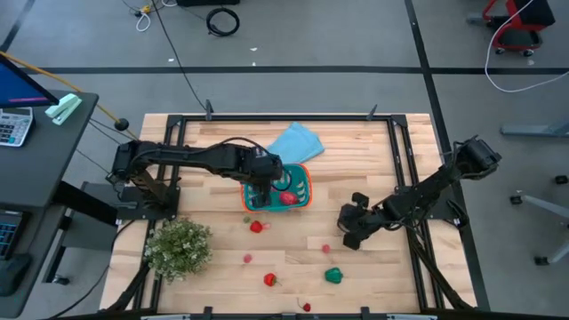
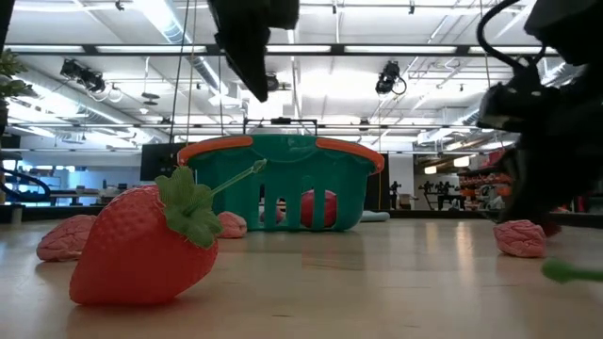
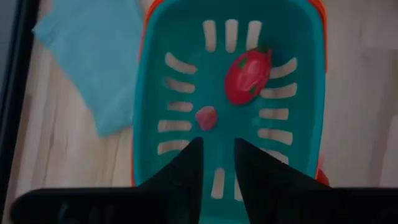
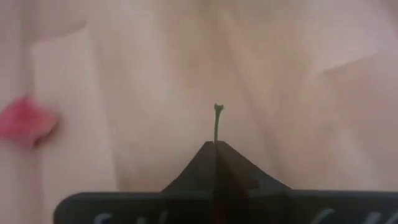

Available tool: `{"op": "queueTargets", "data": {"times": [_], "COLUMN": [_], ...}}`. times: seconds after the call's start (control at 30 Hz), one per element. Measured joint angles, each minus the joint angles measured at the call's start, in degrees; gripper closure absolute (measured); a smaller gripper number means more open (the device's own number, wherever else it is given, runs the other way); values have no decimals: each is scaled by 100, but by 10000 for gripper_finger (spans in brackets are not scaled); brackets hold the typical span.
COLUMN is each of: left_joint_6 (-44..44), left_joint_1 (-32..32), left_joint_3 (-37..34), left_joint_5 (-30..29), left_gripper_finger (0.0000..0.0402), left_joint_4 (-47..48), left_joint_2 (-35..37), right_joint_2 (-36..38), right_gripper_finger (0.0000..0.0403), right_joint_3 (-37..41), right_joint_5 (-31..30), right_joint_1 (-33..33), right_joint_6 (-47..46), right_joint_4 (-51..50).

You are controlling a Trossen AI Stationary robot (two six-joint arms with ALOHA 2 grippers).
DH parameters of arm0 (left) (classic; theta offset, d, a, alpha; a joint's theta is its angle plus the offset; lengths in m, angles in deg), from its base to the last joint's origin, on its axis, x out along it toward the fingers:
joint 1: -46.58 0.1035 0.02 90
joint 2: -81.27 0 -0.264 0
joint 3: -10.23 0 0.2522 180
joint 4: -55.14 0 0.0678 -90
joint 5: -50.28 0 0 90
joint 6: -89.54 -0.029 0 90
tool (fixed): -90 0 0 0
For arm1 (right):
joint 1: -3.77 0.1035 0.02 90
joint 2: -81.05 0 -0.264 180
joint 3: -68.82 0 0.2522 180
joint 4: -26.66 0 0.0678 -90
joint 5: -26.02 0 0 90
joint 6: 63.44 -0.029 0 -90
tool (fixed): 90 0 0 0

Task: Pick and placing Produce into tupperware
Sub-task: Put the red cherry into the bin

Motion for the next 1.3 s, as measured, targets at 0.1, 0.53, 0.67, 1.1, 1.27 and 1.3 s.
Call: {"op": "queueTargets", "data": {"times": [0.1,0.53,0.67,1.1,1.27,1.3], "left_joint_6": [410,1349,1513,1807,1851,1921], "left_joint_1": [-2,-346,-459,-1022,-1224,-1261], "left_joint_3": [0,3,4,-25,-20,-20], "left_joint_5": [-48,-470,-584,-570,-569,-569], "left_gripper_finger": [331,396,388,374,388,390], "left_joint_4": [375,1297,1260,1413,1423,1425], "left_joint_2": [210,1560,1805,1780,1751,1759], "right_joint_2": [7,100,-228,-2346,-2535,-2524], "right_gripper_finger": [396,400,400,388,344,331], "right_joint_3": [-7,-1670,-2273,-3334,-3736,-3827], "right_joint_5": [-471,-1219,472,953,1084,1083], "right_joint_1": [-69,-1475,-2015,-2392,-2487,-2505], "right_joint_6": [-13,3390,3858,4408,4531,4524], "right_joint_4": [122,1798,2440,2393,1772,1563]}}
